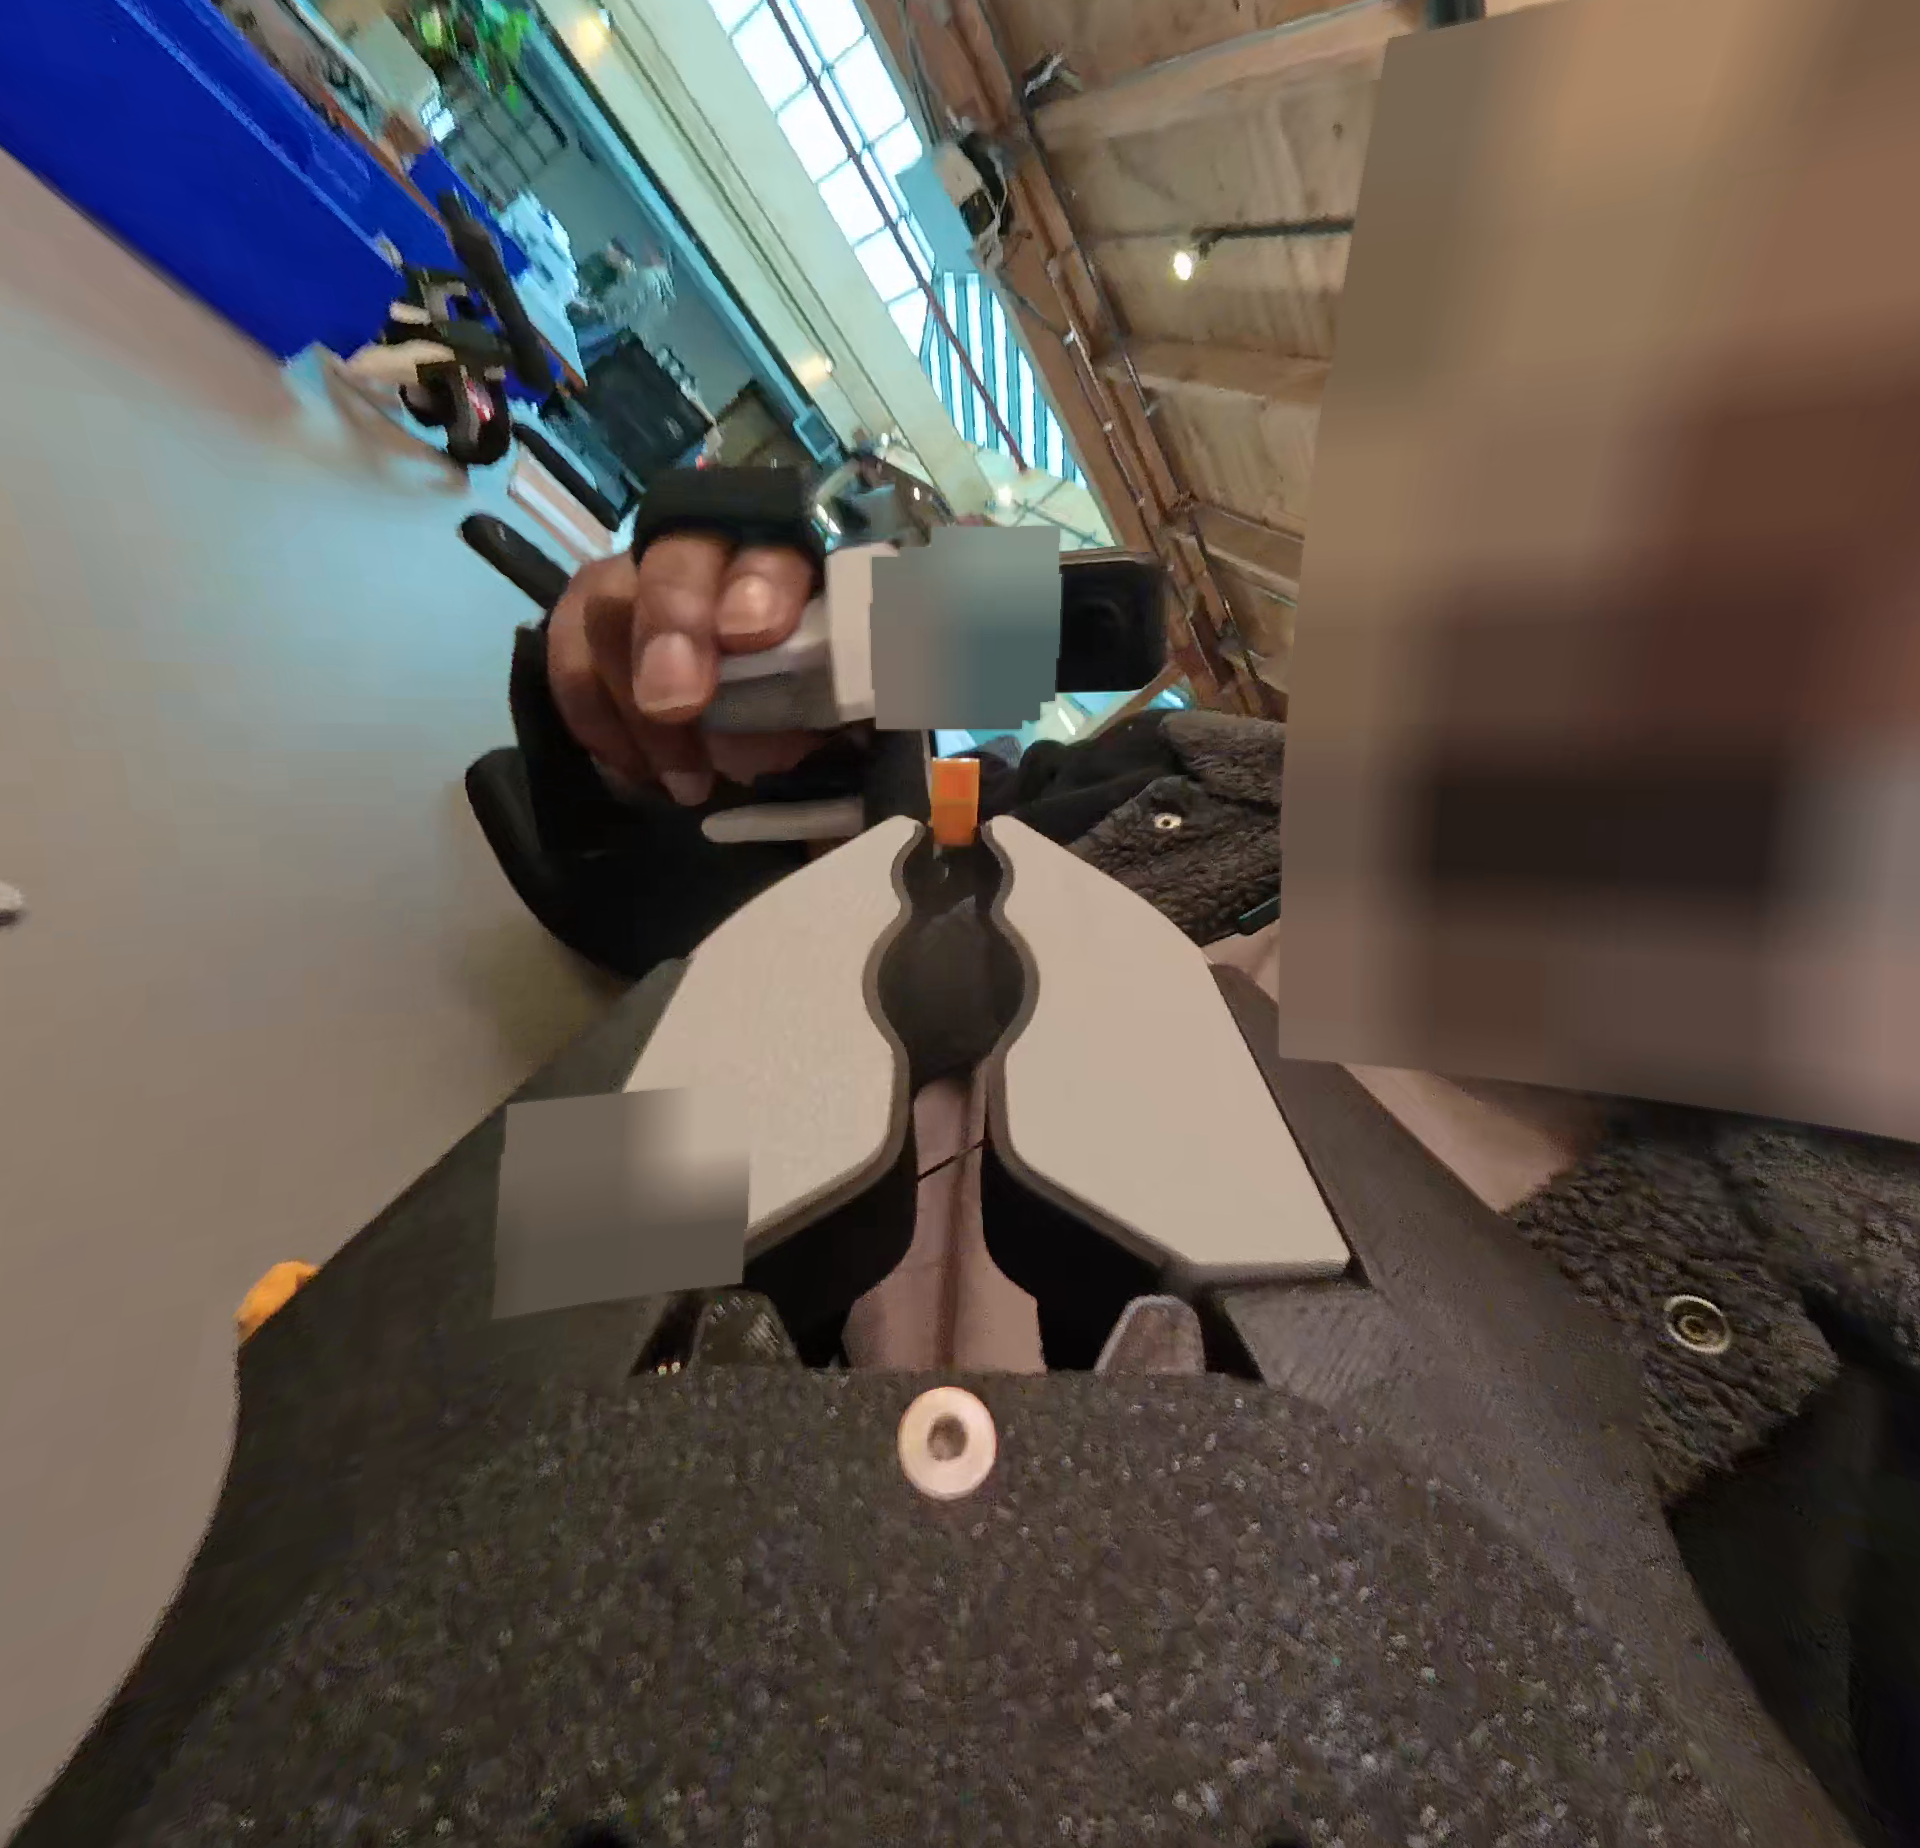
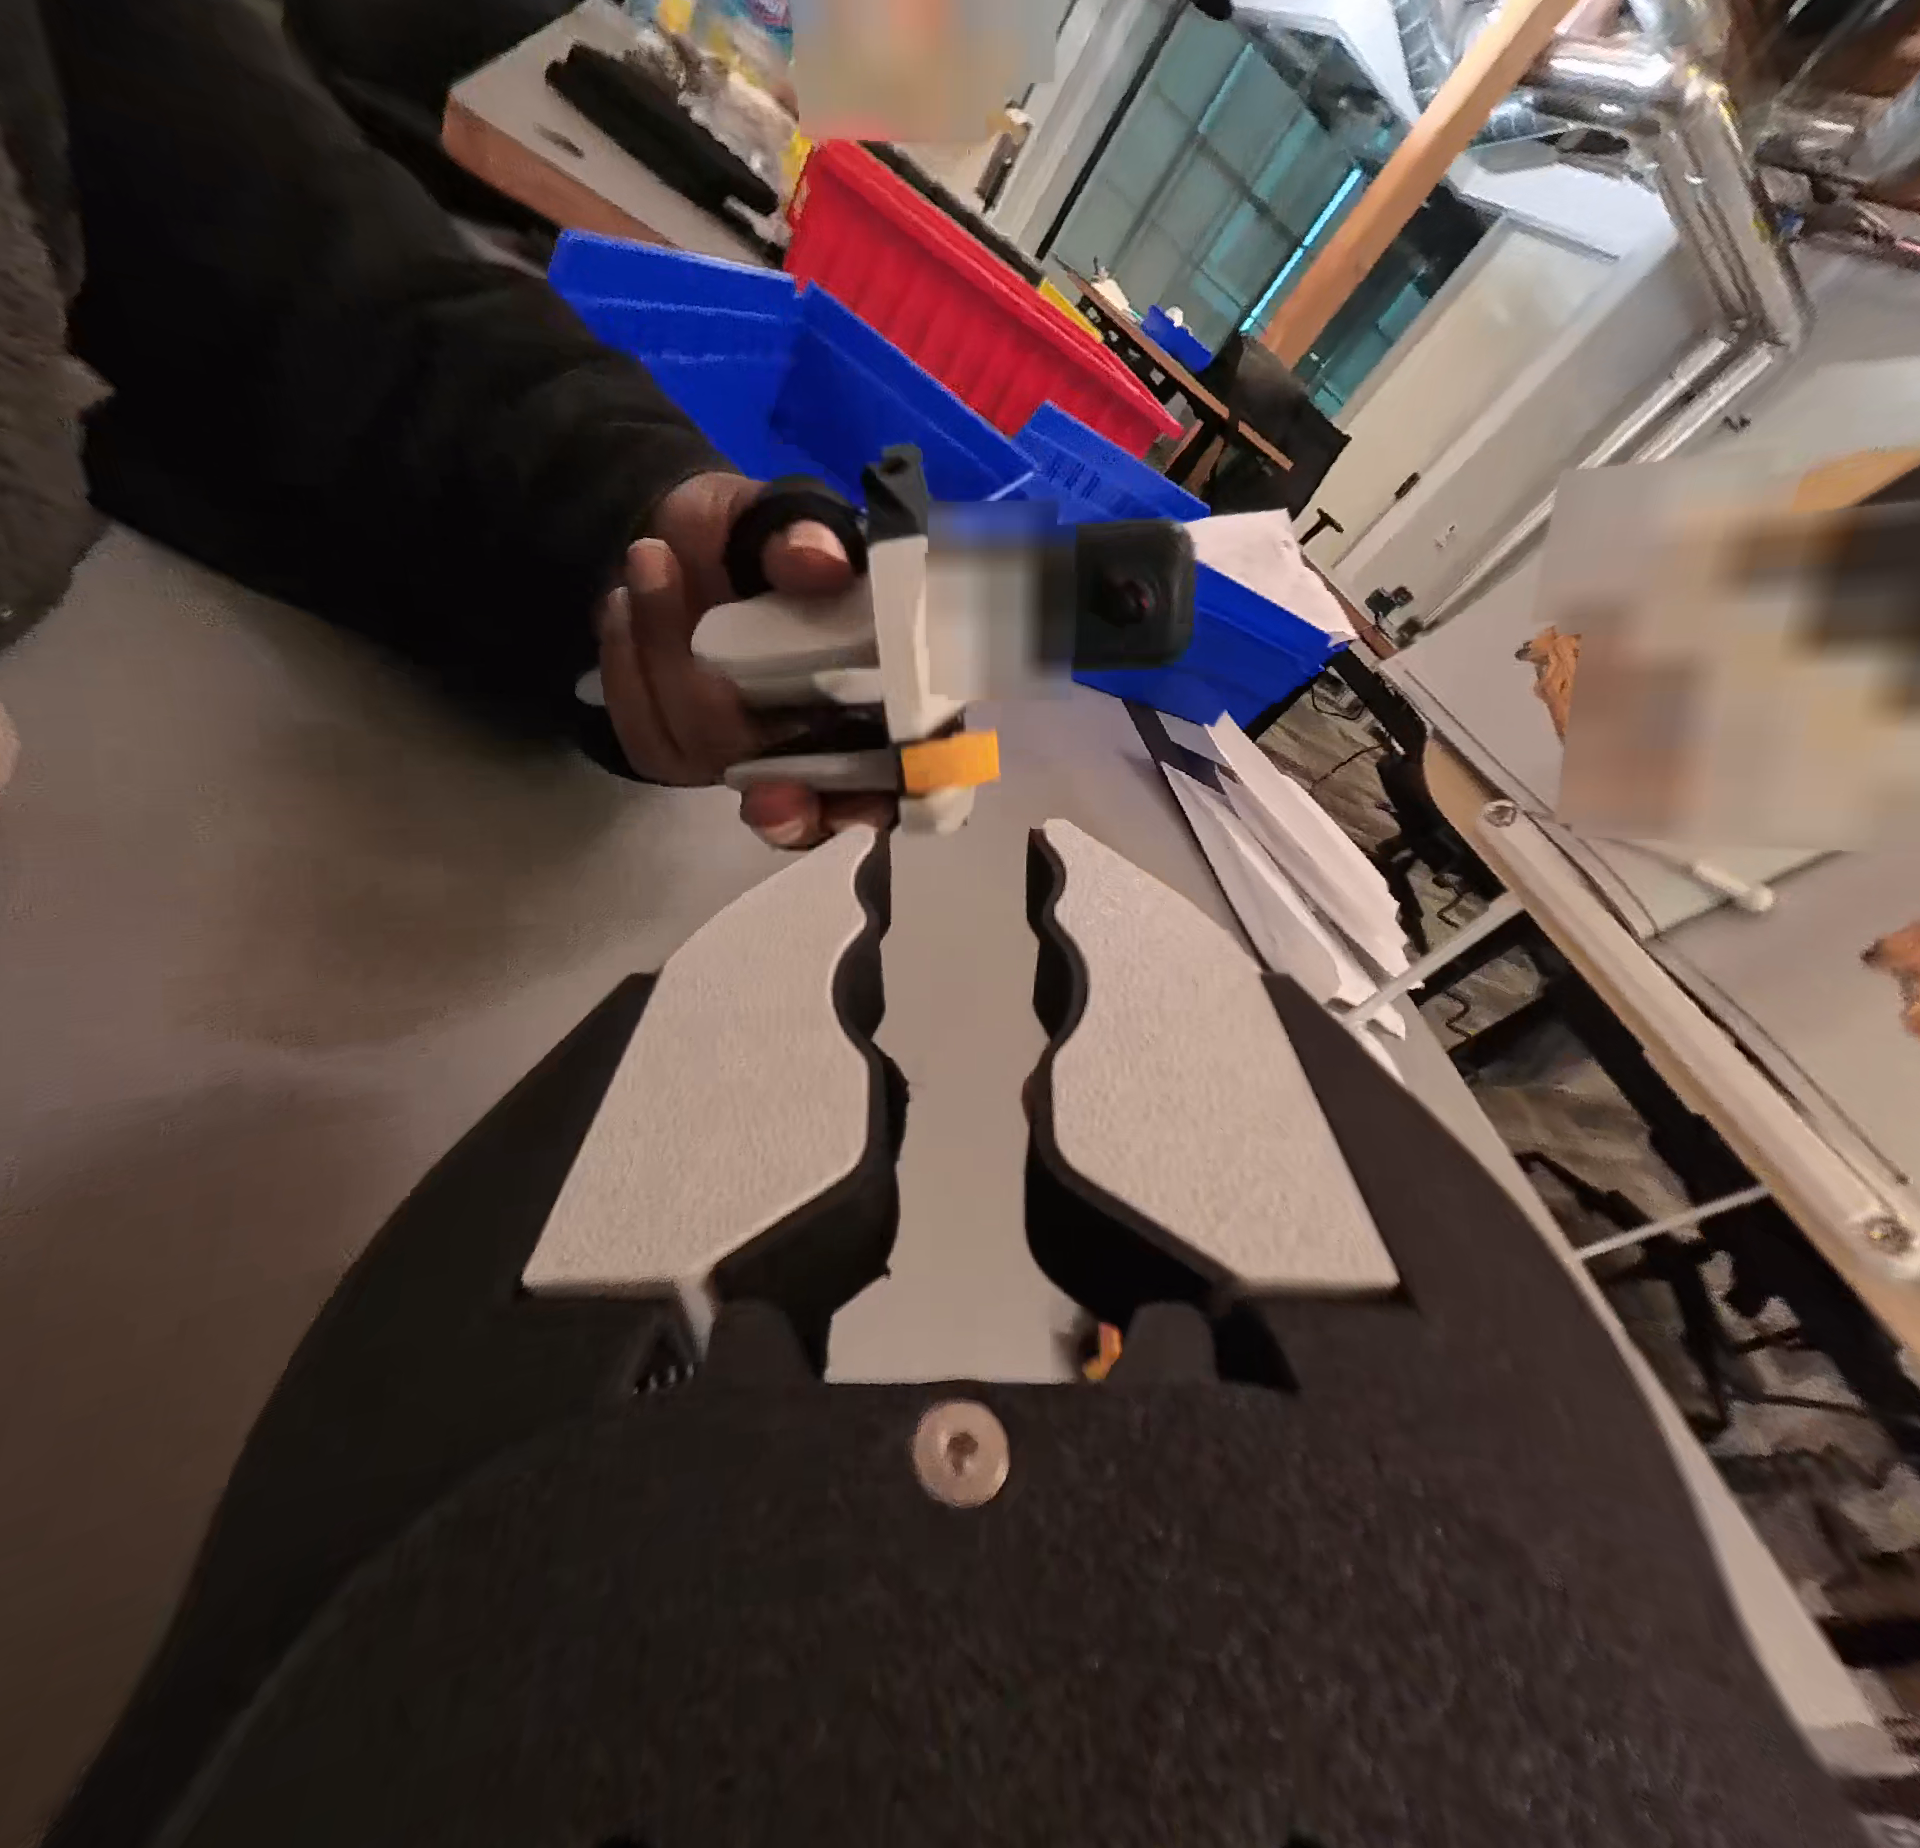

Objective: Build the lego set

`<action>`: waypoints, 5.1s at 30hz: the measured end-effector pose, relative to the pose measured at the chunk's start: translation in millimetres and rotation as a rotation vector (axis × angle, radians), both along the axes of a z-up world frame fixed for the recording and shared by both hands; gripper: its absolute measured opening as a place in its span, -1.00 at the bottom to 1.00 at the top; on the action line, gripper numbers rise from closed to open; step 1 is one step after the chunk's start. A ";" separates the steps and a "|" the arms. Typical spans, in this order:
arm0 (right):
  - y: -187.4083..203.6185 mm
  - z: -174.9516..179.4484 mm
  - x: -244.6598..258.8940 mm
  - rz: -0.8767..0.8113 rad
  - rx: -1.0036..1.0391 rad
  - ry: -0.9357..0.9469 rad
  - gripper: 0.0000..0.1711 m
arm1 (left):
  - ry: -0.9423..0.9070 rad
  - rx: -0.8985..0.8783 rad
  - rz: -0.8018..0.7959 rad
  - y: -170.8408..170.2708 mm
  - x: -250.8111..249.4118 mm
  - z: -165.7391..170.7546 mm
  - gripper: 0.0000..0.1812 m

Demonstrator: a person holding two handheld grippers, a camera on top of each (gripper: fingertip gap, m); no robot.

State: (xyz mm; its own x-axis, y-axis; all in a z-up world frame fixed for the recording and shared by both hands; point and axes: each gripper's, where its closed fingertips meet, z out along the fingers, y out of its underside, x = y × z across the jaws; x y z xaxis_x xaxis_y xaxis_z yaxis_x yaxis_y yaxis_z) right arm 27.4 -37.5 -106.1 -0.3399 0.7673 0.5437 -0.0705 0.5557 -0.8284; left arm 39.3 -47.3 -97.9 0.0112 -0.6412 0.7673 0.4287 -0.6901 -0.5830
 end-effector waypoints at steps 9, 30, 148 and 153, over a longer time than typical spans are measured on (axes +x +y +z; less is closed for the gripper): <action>-6.4 -19.7 1.3 0.034 0.067 -0.061 -0.79 | 0.039 -0.085 -0.013 3.5 7.9 -25.1 -0.92; 102.2 -120.6 42.2 -0.009 0.366 -1.028 -0.80 | 1.038 0.145 0.200 5.2 -52.3 -114.7 -0.86; -4.7 -22.0 -28.3 -0.183 0.405 0.197 -0.95 | 0.611 0.366 0.387 0.9 -38.0 -33.2 -0.92; -3.0 -23.1 -28.5 -0.178 0.369 0.173 -0.94 | 0.594 0.376 0.393 0.8 -38.4 -31.2 -0.92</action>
